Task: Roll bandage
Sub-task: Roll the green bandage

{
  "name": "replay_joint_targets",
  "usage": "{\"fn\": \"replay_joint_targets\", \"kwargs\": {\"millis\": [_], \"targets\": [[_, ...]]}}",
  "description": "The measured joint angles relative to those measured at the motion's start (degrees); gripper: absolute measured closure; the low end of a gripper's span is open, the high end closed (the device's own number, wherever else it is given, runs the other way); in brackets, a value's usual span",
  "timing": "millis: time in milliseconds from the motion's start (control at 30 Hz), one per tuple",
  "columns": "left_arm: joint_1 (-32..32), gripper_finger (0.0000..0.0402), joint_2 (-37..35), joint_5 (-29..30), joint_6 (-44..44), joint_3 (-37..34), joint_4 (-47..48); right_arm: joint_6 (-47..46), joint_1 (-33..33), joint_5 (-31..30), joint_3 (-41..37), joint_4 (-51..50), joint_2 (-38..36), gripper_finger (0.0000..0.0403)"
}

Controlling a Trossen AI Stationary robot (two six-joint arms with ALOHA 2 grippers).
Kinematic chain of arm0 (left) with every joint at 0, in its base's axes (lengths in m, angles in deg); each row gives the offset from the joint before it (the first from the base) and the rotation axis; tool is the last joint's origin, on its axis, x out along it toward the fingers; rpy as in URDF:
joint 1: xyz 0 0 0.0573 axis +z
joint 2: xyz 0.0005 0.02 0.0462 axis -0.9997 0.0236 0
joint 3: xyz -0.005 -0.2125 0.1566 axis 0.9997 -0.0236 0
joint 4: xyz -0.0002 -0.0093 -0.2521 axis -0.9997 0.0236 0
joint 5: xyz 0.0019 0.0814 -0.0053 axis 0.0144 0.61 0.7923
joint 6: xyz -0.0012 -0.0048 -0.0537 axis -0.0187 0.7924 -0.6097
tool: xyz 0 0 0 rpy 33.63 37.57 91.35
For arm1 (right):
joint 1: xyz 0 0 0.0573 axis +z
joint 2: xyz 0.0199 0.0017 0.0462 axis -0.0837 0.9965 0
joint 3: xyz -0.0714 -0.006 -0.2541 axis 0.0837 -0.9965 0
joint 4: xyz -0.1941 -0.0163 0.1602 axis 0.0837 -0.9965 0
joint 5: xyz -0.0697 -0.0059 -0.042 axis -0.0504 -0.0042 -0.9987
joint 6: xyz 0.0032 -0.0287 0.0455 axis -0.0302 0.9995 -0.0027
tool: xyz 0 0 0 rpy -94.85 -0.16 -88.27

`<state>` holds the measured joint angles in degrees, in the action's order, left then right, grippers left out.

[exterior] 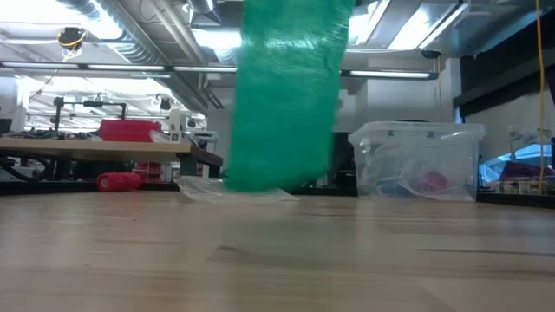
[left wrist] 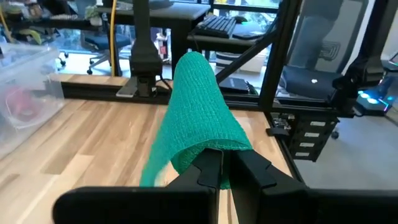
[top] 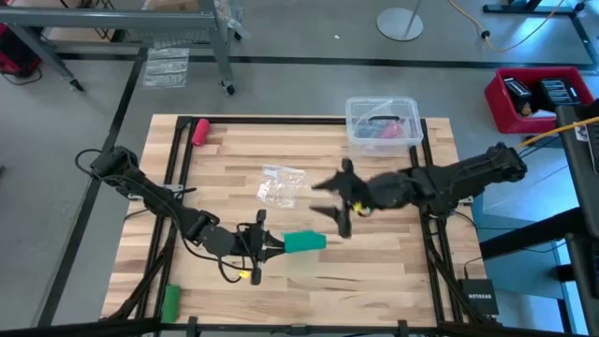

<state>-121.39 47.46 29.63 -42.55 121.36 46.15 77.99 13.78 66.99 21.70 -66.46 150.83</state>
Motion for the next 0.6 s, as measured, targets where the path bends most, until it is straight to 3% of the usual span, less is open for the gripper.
{"fn": "replay_joint_targets", "kwargs": {"millis": [267,467,600], "targets": [[-0.8,0.0389,-2.7,0.1,7.1,0.0,0.6,-3.4,11.4,-8.9,-0.6,-16.6,-1.9,0.0155],[-0.5,0.0389,-4.8,0.2,8.1,0.1,0.6,-10.1,17.2,-16.1,-8.6,-15.8,-2.6,0.0155],[-0.6,0.0389,-5.6,0.2,7.8,0.1,0.5,-12.3,18.4,-18.4,-17.4,-5.0,-4.0,0.0155]]}}
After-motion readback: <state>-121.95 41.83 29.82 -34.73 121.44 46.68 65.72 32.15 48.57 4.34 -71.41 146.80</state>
